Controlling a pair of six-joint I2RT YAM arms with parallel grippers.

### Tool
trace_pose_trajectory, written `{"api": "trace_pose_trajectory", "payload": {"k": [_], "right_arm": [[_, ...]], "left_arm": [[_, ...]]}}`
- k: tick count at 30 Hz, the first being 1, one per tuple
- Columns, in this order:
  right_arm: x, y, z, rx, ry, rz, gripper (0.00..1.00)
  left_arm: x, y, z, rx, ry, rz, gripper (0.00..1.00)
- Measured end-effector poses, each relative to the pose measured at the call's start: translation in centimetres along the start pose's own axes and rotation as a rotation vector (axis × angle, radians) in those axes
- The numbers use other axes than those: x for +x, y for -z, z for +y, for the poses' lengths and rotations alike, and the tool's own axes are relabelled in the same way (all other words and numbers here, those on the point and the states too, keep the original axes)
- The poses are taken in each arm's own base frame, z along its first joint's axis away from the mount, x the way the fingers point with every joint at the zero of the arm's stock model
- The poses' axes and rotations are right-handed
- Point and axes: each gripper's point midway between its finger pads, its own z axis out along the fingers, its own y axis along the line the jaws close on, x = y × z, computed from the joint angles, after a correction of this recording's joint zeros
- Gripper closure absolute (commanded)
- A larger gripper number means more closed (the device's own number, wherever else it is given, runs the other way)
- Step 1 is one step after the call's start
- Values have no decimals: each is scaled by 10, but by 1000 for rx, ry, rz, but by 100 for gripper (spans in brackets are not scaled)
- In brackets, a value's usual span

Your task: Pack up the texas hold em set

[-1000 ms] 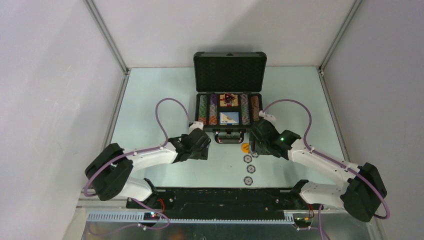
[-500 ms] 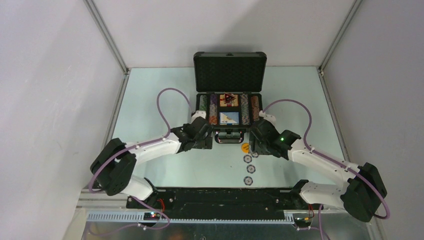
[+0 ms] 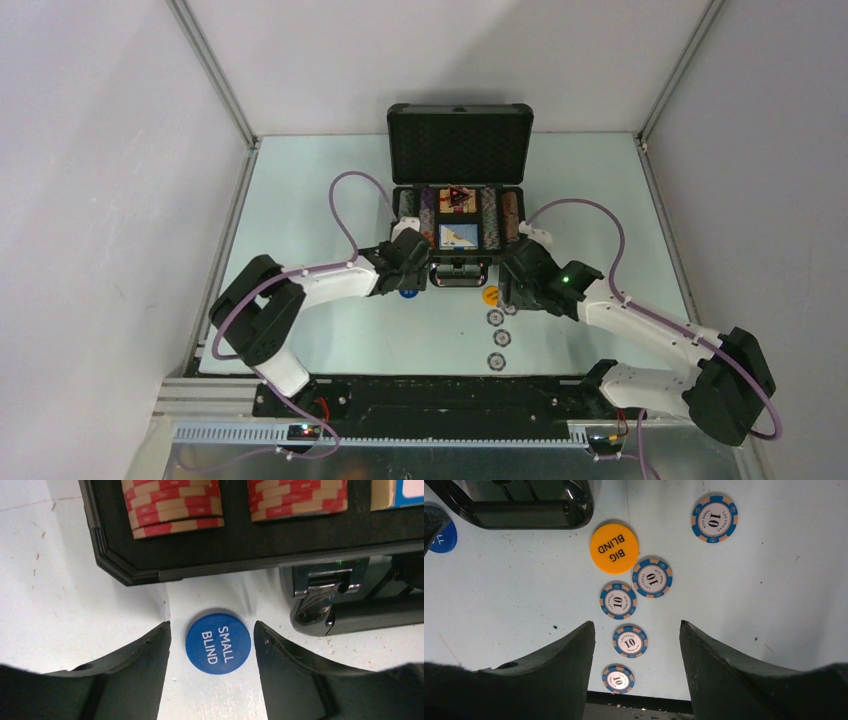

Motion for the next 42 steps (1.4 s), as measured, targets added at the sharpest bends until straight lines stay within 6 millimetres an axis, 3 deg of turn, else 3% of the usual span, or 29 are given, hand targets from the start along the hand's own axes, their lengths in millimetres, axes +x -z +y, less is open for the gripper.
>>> {"api": "trace_pose_trajectory", "payload": {"k": [13,29,42], "right_arm": [[0,4,-2,-1,-1,-2,33],[1,4,-4,7,1,-2,33],[1,4,-4,6,1,-2,33]], "left_arm": [[-6,-11,-3,-15,-17,-11,35],[-11,-16,-1,-34,-13,-41,47],[-10,-17,-3,-33,-12,-79,49]]}}
